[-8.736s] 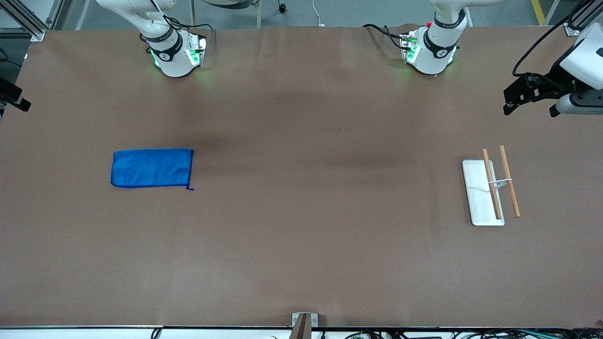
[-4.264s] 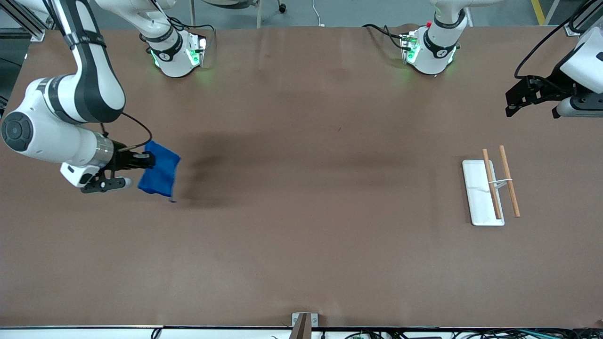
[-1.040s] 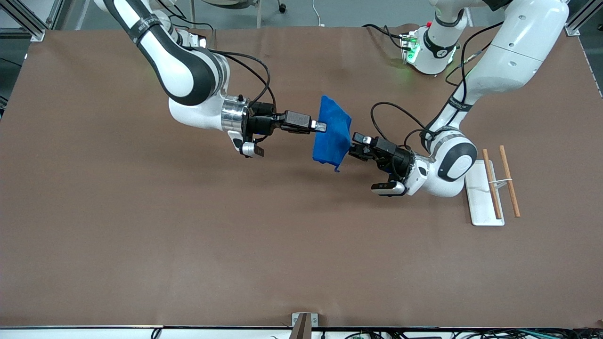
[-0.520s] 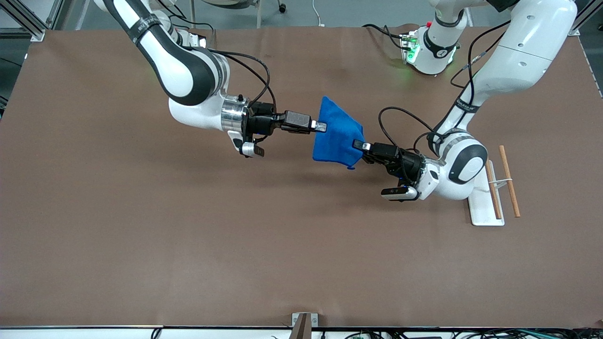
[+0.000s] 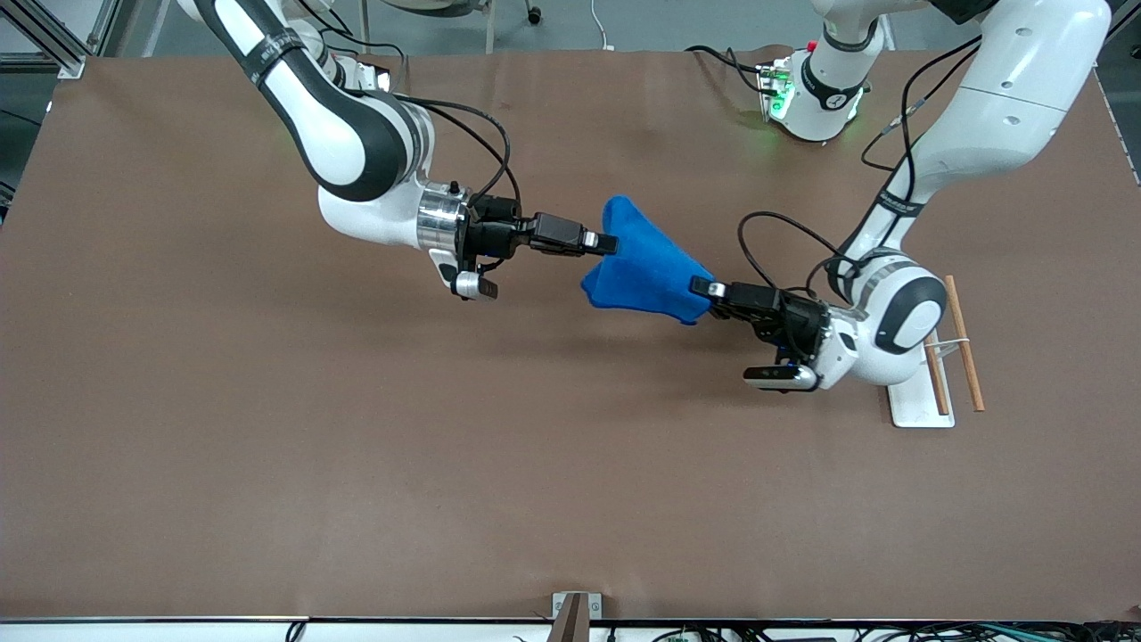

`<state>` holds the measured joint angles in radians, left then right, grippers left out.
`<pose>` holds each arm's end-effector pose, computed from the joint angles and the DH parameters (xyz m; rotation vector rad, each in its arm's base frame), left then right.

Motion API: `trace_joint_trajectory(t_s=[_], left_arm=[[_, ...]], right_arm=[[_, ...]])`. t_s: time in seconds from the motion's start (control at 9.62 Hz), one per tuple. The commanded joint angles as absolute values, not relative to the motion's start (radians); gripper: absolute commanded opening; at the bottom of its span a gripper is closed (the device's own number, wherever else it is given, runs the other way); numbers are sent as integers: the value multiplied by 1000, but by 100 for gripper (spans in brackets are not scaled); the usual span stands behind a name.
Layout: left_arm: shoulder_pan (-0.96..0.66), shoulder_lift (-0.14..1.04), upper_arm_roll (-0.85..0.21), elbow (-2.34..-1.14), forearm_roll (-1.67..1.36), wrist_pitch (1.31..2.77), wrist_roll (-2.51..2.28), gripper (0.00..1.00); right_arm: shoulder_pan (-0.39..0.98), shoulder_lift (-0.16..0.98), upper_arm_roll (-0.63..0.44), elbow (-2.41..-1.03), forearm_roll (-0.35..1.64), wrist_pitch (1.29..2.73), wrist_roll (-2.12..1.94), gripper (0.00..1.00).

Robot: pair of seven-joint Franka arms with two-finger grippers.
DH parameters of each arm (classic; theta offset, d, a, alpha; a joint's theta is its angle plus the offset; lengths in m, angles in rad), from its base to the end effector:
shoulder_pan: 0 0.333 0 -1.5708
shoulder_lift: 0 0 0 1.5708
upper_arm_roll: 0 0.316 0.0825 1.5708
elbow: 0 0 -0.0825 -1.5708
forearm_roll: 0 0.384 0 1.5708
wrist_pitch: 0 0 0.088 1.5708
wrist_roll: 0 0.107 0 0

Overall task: Right arm passes towel to left arm to hang
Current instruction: 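Release the towel from the right gripper while the left gripper carries it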

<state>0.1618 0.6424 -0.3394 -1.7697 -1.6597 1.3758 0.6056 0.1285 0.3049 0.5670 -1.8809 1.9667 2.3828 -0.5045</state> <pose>0.6076 -0.1997 0.3064 1.1744 -0.0078 -0.3232 0.5075 0.4015 0.4088 -1.5908 0.3765 0.0767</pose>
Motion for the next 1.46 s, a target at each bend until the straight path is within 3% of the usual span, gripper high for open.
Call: trace_joint_trajectory(t_s=[0.0, 0.21, 0.42, 0.52, 0.83, 1.35], left_arm=[[199, 631, -331, -1749, -1626, 1385, 515, 0], [295, 606, -328, -1679, -1499, 1390, 363, 0], [392, 586, -328, -1637, -1361, 1390, 185, 0], [425, 557, -322, -1628, -1262, 1396, 142, 0], [469, 514, -285, -1479, -862, 1396, -47, 0], [491, 469, -221, -1460, -384, 1437, -74, 0]], right_arm=[[40, 301, 572, -1923, 1788, 2362, -509, 100], [-17, 302, 508, -1930, 1500, 2308, -509, 100], [-15, 302, 296, -1919, 1171, 2084, -508, 100], [-12, 296, 196, -1914, 1016, 2038, -508, 100], [-8, 266, 8, -1916, 656, 2034, -399, 100], [-9, 135, -138, -1885, 182, 1987, -131, 100]])
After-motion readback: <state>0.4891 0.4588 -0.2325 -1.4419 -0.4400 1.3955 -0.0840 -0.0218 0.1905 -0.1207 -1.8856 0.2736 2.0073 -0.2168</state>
